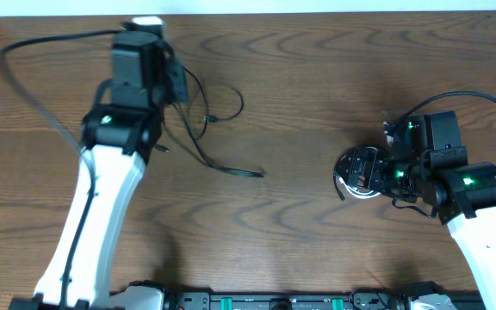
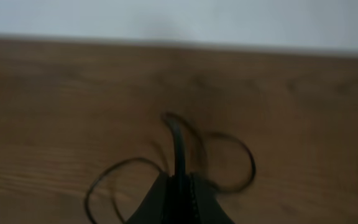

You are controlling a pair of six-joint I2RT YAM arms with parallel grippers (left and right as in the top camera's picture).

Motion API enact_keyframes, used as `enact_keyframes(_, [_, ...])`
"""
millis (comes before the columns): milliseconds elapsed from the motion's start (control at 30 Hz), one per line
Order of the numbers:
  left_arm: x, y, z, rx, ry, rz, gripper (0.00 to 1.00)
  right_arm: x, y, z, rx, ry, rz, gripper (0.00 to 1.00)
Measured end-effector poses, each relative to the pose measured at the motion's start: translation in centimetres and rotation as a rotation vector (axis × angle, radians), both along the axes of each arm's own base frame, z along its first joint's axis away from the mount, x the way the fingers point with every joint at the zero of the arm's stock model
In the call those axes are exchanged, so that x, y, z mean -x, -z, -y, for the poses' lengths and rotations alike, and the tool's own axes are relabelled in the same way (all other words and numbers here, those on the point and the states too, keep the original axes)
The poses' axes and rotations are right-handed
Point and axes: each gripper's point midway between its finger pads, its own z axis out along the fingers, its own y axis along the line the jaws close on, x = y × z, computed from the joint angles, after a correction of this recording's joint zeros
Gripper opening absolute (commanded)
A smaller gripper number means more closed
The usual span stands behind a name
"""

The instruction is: Untangle cables

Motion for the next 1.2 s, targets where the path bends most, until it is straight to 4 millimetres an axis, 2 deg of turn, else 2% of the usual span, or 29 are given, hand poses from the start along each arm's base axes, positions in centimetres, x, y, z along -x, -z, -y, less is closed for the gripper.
enact_keyframes(67, [-0.1,0.2,0.7,0.026,0.033,-0.002,0.08,0.0,0.0,0.0,0.000,0.000,-0.001,0.99])
enact_keyframes(100, [-0.1,-0.9,1.2,0.046,0.052,0.034,0.07,0.0,0.0,0.0,0.000,0.000,-0.001,0.99])
enact_keyframes(167, [0.2,-4.0,1.8,0.083,0.088,0.126,0.07,0.0,0.0,0.0,0.000,0.000,0.000,0.99])
enact_keyframes(233, [0.9,-8.7,2.2,0.115,0.116,0.265,0.07,0.0,0.0,0.0,0.000,0.000,-0.001,0.99])
enact_keyframes(333, [3.3,-15.7,2.1,0.145,0.138,0.462,0.08,0.0,0.0,0.0,0.000,0.000,-0.001,0.99])
enact_keyframes(400, [4.8,-18.4,1.6,0.147,0.126,0.533,0.07,0.0,0.0,0.0,0.000,0.000,-0.001,0.99])
enact_keyframes(467, [5.6,-19.2,0.6,0.129,0.080,0.549,0.07,0.0,0.0,0.0,0.000,0.000,-0.001,0.99])
enact_keyframes(533, [5.4,-18.4,-0.8,0.092,0.002,0.522,0.07,0.0,0.0,0.0,0.000,0.000,-0.001,0.99])
enact_keyframes(600, [4.4,-16.4,-2.6,0.037,-0.095,0.461,0.07,0.0,0.0,0.0,0.000,0.000,-0.001,0.99])
enact_keyframes(767, [1.5,-8.1,-7.8,-0.132,-0.316,0.208,0.07,0.0,0.0,0.0,0.000,0.000,-0.001,0.99])
enact_keyframes(867, [1.1,-3.8,-11.3,-0.183,-0.427,0.071,0.07,0.0,0.0,0.0,0.000,0.000,0.000,0.99])
enact_keyframes(933, [1.4,-1.8,-13.7,-0.185,-0.511,0.009,0.07,0.0,0.0,0.0,0.000,0.000,-0.001,0.99])
enact_keyframes(1067, [2.6,0.5,-18.2,-0.151,-0.679,-0.056,0.08,0.0,0.0,0.0,0.000,0.000,-0.001,0.99])
enact_keyframes(1200, [3.7,2.0,-22.1,-0.127,-0.811,-0.089,0.07,0.0,0.0,0.0,0.000,0.000,-0.001,0.99])
